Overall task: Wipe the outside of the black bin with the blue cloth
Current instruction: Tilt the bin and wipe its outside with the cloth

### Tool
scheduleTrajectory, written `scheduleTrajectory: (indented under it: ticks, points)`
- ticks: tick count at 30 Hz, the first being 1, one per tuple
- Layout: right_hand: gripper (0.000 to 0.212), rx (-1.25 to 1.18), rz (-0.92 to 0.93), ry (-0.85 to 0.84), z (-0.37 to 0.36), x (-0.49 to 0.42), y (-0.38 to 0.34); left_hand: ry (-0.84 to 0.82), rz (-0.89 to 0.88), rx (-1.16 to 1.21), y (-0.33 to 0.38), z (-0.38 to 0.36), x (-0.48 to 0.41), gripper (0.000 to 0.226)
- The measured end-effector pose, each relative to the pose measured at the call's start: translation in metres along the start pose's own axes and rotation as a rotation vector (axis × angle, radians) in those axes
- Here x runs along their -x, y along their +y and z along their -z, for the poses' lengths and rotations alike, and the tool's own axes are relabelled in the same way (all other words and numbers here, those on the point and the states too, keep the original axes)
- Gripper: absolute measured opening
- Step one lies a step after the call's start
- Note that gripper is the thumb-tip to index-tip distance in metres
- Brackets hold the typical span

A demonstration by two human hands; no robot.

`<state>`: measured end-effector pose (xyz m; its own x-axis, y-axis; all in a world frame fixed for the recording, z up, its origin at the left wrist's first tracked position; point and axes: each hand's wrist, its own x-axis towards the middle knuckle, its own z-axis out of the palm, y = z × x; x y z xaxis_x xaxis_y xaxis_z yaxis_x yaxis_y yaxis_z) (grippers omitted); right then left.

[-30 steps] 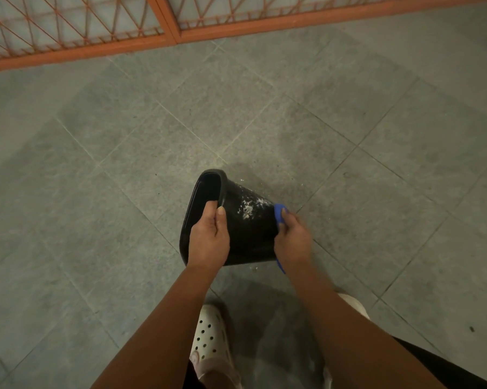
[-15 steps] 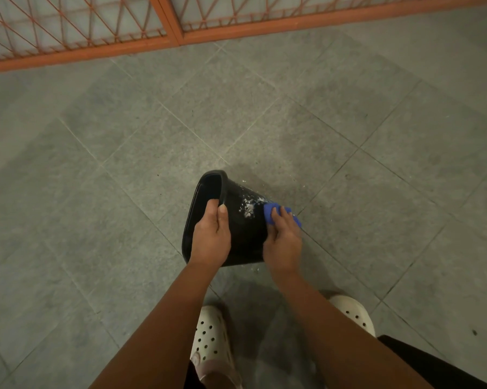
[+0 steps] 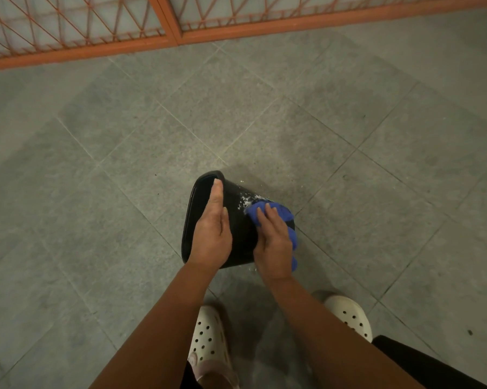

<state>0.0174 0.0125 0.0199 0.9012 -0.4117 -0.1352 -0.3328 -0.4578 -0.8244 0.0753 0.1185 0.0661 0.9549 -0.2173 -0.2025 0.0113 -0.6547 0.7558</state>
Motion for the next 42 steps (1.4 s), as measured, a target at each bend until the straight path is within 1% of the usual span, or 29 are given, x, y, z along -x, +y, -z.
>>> scheduleTrajectory:
  ticks: [2,4,5,8,10,12,15,17,18,19,21,23,24,25,27,29,32,33,34,37,38,39,42]
  points:
    - [0.051,-0.018,0.104,-0.056,-0.001,-0.003,-0.003,0.021,0.007,-0.003,-0.002,0.003,0.001,0.054]
    - [0.052,0.024,0.118,-0.103,-0.001,-0.014,-0.003,0.034,0.049,0.007,-0.002,0.003,0.002,0.054]
    - [0.052,0.056,0.082,-0.108,-0.001,-0.019,-0.002,0.037,0.073,0.013,-0.002,0.003,0.002,0.054]
    - [0.046,0.112,-0.124,-0.043,0.002,-0.027,0.007,0.066,0.120,0.005,0.000,0.002,0.002,0.055]
    - [0.044,0.133,-0.200,-0.001,0.002,-0.020,0.007,0.062,0.128,-0.008,0.000,0.002,0.002,0.055]
    - [0.042,0.084,-0.159,-0.002,0.000,-0.008,0.000,0.074,0.123,-0.016,-0.001,0.003,0.003,0.054]
    - [0.040,-0.054,0.012,-0.048,-0.001,-0.002,-0.012,0.100,0.153,0.009,0.000,0.004,0.003,0.051]
    - [0.040,-0.033,0.070,-0.101,0.002,-0.011,-0.013,0.115,0.172,0.053,-0.001,0.004,0.004,0.050]
    - [0.041,-0.003,0.068,-0.117,0.003,-0.016,-0.012,0.127,0.175,0.069,-0.001,0.003,0.004,0.050]
    - [0.041,0.027,0.036,-0.119,0.004,-0.020,-0.010,0.137,0.179,0.077,0.000,0.003,0.004,0.049]
    - [0.042,0.067,-0.105,-0.082,0.006,-0.024,-0.005,0.138,0.170,0.095,0.002,0.000,0.006,0.049]
    - [0.042,0.094,-0.237,-0.005,0.008,-0.022,-0.002,0.123,0.141,0.125,0.005,-0.004,0.008,0.050]
    - [0.041,0.102,-0.259,0.037,0.008,-0.017,-0.003,0.115,0.131,0.137,0.006,-0.005,0.009,0.050]
    - [0.039,0.091,-0.248,0.065,0.007,-0.010,-0.006,0.111,0.124,0.146,0.006,-0.007,0.009,0.050]
    - [0.035,0.022,-0.149,0.071,0.006,0.002,-0.013,0.115,0.120,0.161,0.003,-0.007,0.009,0.050]
    - [0.036,-0.035,-0.044,0.040,0.006,0.007,-0.017,0.123,0.121,0.170,0.002,-0.006,0.009,0.049]
    - [0.040,-0.064,0.053,-0.009,0.011,-0.006,-0.016,0.127,0.117,0.205,0.004,-0.005,0.009,0.050]
    - [0.042,-0.052,0.055,-0.031,0.012,-0.011,-0.014,0.131,0.117,0.213,0.005,-0.006,0.009,0.050]
    - [0.043,-0.031,0.017,-0.046,0.011,-0.015,-0.013,0.139,0.117,0.211,0.006,-0.007,0.009,0.051]
    - [0.046,0.055,-0.206,-0.019,0.008,-0.017,-0.007,0.148,0.114,0.190,0.008,-0.012,0.010,0.051]
    - [0.047,0.057,-0.222,0.000,0.007,-0.014,-0.006,0.143,0.113,0.186,0.009,-0.012,0.010,0.051]
    - [0.047,0.033,-0.199,0.011,0.005,-0.009,-0.007,0.141,0.113,0.185,0.008,-0.012,0.009,0.050]
    - [0.051,-0.083,-0.040,-0.022,0.000,0.006,-0.013,0.125,0.114,0.192,0.005,-0.009,0.007,0.050]
